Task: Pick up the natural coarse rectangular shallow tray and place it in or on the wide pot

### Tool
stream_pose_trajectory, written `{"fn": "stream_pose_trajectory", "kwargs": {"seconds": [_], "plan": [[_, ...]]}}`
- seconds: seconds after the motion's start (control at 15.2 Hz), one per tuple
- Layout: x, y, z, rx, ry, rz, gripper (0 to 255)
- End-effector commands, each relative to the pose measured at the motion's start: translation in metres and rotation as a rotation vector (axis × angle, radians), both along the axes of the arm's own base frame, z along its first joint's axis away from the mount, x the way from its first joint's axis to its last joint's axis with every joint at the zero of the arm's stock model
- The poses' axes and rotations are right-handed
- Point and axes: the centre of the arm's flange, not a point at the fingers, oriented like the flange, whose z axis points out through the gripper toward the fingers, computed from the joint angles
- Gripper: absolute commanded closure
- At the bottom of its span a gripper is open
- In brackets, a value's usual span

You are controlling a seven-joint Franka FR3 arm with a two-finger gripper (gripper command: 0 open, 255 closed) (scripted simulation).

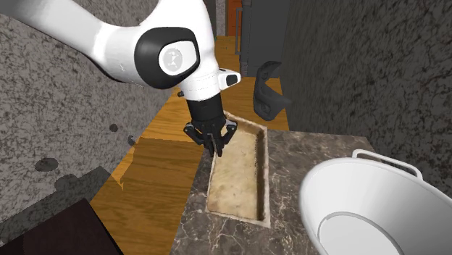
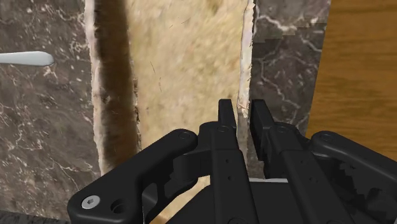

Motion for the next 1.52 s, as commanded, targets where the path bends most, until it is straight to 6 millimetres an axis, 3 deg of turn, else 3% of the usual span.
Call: {"fn": "stream_pose_trajectory", "kwargs": {"seconds": [0.0, 1.39, 1.45], "plan": [[0.000, 0.000, 0.011, 0.000, 0.000, 0.000, 255], [0.000, 0.000, 0.119, 0.000, 0.000, 0.000, 255], [0.001, -0.013, 0.120, 0.000, 0.000, 0.000, 255]]}}
